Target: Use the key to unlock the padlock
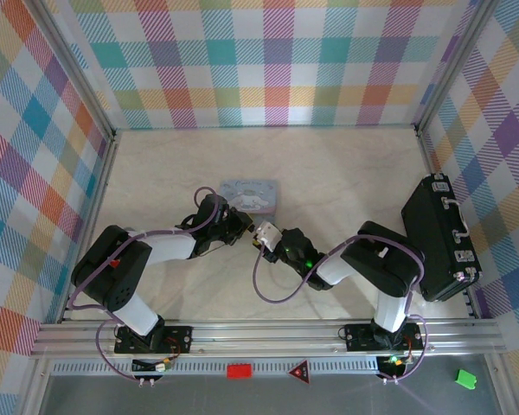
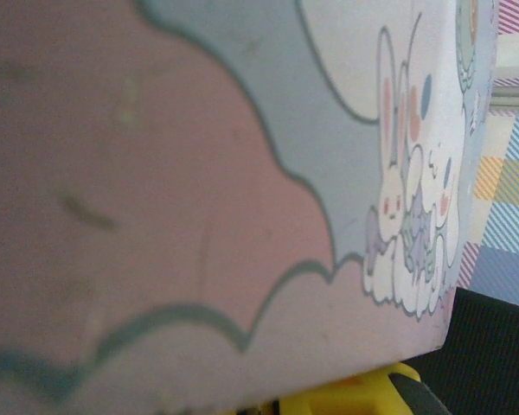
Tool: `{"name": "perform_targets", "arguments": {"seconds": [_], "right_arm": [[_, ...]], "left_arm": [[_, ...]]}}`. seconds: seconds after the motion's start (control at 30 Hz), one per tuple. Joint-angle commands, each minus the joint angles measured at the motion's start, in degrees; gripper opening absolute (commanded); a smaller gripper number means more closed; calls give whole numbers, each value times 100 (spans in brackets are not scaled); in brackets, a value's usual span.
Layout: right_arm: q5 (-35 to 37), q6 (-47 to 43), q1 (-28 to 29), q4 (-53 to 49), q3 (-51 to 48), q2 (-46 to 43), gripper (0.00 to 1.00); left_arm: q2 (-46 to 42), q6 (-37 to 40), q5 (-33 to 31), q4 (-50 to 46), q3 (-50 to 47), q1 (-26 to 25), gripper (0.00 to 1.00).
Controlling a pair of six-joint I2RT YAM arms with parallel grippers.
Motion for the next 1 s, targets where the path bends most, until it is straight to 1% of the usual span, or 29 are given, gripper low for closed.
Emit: {"name": "perform_targets", "arguments": {"seconds": [0.0, 0.07, 0.33, 0.5, 0.6, 0.67, 0.77, 0.97], "right_arm": [[34, -6, 40, 241, 166, 140, 32], [85, 3, 40, 281, 175, 189, 29], [135, 1, 43, 336, 193, 272, 23], [179, 40, 40, 297, 197, 261, 17], [176, 147, 31, 150, 237, 180, 11], [84, 371, 31, -54, 253, 34, 9], [-116, 791, 31, -604, 396, -213, 9], [31, 1519, 22, -770, 469, -289, 7]], "left_arm": [[-144, -162, 202, 147, -57, -66, 8], [-150, -173, 198, 154, -53, -74, 8], [-155, -223, 189, 208, -101, -84, 8], [-159, -223, 187, 219, -94, -92, 8], [-168, -232, 184, 233, -101, -101, 8], [-172, -232, 181, 251, -110, -109, 8], [-168, -235, 181, 284, -108, -119, 8], [-159, -258, 189, 350, -102, -130, 8]]}}
